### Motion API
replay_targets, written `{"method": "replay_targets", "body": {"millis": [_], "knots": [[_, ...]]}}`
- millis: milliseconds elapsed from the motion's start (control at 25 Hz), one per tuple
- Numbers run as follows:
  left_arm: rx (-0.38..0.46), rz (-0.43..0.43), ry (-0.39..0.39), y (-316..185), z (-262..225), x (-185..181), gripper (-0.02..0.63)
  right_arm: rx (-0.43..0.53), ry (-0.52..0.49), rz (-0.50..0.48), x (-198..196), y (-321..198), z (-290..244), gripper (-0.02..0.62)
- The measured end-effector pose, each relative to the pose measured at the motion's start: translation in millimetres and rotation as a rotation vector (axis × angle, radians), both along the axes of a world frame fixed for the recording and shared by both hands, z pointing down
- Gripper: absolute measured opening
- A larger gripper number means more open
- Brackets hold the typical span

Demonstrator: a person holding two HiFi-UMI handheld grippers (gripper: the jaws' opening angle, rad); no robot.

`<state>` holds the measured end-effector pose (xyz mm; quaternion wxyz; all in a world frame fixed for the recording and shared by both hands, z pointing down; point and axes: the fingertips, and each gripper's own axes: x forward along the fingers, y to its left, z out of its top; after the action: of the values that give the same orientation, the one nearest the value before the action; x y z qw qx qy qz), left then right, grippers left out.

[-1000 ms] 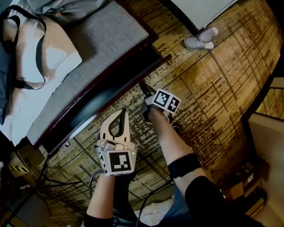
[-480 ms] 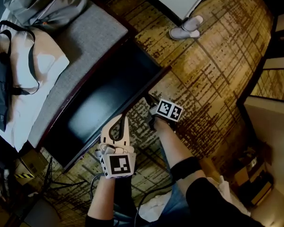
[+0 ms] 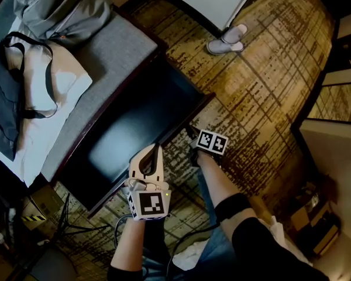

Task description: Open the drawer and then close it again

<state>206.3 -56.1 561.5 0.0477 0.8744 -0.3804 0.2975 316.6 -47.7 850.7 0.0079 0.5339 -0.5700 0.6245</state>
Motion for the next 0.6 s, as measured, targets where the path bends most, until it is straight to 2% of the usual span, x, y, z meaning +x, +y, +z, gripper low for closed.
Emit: {"method": "replay_targets", "body": {"millis": [40, 120, 280, 400, 600], "knots": [[0.000, -0.006, -0.004, 1.4, -6.4, -2.1, 0.002, -0.003, 0.021, -0.032, 0.2, 3.4, -6.7, 0.048], [0.001, -0.009, -0.006, 6.7, -22.9, -4.8, 0.003, 0.002, 0.046, -0.091, 2.4, 11.8, -30.4, 0.049], [0.001, -0.009, 0.011, 20.5, -75.7, -18.4, 0.003, 0.070, 0.139, -0.245, 3.9, 21.6, -114.5, 0.002], [-0.003, -0.049, 0.024, 31.8, -127.9, -40.5, 0.002, 0.174, 0.217, -0.356, -3.8, 18.7, -200.7, 0.000], [-0.012, -0.203, 0.084, 49.3, -202.2, -82.1, 0.002, 0.417, 0.341, -0.531, -31.1, -4.6, -346.5, 0.000]]}}
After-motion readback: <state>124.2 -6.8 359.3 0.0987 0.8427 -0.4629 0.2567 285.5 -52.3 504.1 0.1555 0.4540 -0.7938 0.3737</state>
